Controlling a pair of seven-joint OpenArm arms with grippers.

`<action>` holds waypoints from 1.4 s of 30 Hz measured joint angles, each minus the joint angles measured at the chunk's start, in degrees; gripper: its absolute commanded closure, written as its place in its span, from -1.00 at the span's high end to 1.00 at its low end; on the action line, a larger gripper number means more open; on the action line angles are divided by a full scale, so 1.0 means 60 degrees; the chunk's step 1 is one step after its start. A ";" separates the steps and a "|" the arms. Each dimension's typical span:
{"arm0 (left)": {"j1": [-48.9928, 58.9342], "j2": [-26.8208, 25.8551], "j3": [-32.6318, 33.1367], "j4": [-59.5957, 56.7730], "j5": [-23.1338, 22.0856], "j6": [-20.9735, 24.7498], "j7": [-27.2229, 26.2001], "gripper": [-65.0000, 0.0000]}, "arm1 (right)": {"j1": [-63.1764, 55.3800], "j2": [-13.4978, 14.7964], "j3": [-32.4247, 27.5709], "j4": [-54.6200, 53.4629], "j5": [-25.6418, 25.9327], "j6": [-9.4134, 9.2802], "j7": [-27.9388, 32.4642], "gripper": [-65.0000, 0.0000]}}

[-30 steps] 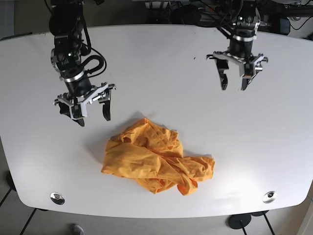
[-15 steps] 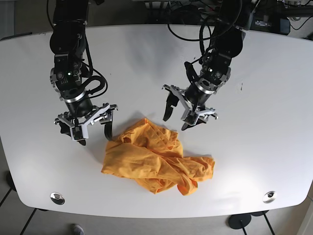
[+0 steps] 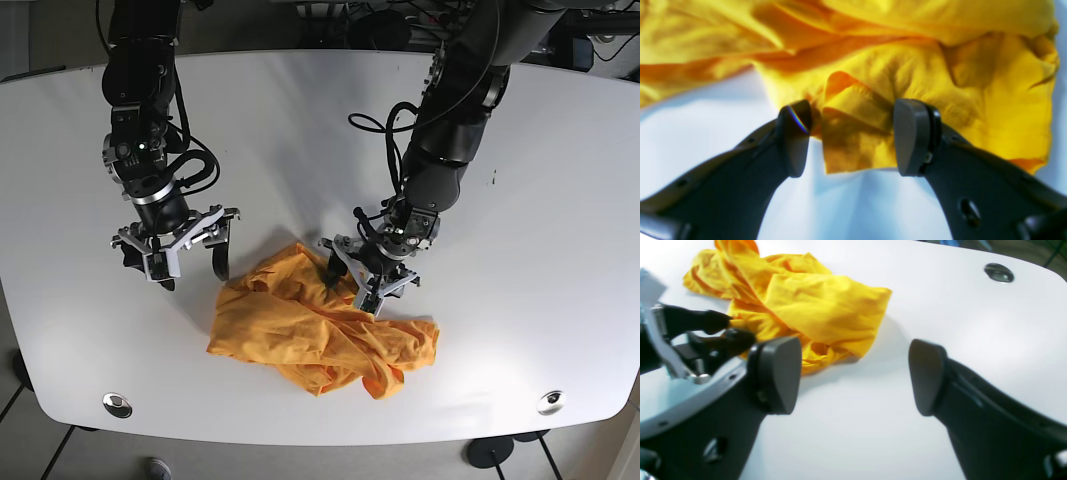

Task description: Fold the T-shirt properly

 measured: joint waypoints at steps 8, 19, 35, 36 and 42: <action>-0.0135 -0.0084 -0.0040 -0.0499 -0.0102 -0.0885 -0.0270 -1.00 | 0.0007 0.0004 0.0011 0.0000 -0.0007 -0.0004 0.0022 0.44; 0.3064 -0.1639 -0.2455 0.5555 -0.0240 -0.2856 0.1796 -1.00 | 0.0831 0.0004 -0.0594 -0.1075 0.0029 -0.0004 0.0025 0.44; 0.7486 -0.1592 -0.5366 1.0080 -0.0120 -0.4506 0.2167 -1.00 | 0.4160 -0.2324 -0.4076 -0.6626 0.0007 0.1253 0.0084 0.44; 0.7614 -0.1559 -0.5355 1.0207 -0.0120 -0.4506 0.2171 -1.00 | 0.4411 -0.2692 -0.4087 -0.7413 -0.0018 0.1563 0.0084 0.44; 0.7708 -0.1213 -0.5348 1.0291 -0.0113 -0.4506 0.2171 -1.00 | 0.5519 -0.2980 -0.4102 -1.0153 -0.0004 0.1647 0.1858 0.44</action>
